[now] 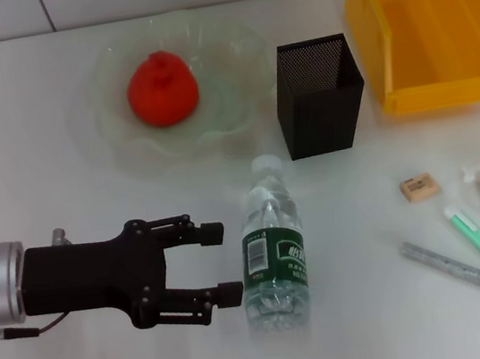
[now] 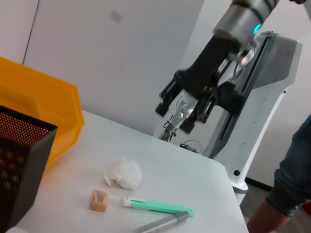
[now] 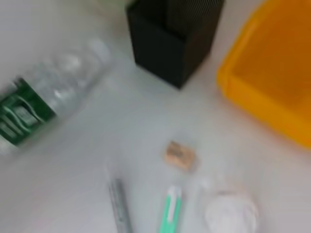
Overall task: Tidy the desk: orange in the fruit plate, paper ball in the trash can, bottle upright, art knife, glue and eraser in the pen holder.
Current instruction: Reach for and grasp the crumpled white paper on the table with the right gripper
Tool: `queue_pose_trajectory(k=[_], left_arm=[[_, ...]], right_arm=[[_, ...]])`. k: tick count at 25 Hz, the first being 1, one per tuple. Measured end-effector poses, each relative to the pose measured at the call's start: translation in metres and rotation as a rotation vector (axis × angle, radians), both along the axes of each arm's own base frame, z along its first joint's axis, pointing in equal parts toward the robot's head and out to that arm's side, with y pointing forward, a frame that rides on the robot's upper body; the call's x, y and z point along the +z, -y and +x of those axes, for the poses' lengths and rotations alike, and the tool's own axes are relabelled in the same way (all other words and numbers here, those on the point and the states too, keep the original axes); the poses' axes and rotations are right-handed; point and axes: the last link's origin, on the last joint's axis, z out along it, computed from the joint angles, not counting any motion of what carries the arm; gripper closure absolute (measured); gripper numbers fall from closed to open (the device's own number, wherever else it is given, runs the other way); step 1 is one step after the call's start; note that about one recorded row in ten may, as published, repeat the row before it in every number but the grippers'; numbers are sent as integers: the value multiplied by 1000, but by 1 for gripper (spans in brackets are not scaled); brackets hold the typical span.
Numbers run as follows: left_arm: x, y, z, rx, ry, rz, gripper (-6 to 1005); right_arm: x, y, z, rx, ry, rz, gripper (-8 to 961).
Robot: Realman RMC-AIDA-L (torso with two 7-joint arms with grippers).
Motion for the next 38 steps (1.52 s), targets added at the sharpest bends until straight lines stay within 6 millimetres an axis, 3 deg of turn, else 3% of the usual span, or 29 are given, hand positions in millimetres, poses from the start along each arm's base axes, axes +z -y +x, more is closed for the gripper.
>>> queue_pose_trajectory(k=[3, 13, 28, 38], left_arm=[[-2, -1, 0, 5, 2, -6, 160], [-8, -5, -1, 28, -18, -2, 162], [-15, -4, -2, 32, -30, -21, 165], [-15, -2, -4, 36, -30, -20, 167]], right_arm=[[-20, -10, 28, -101, 30, 3, 139], [-43, -26, 66, -165, 29, 60, 142], [-75, -45, 70, -142, -13, 22, 197], [-82, -51, 75, -136, -9, 14, 233]])
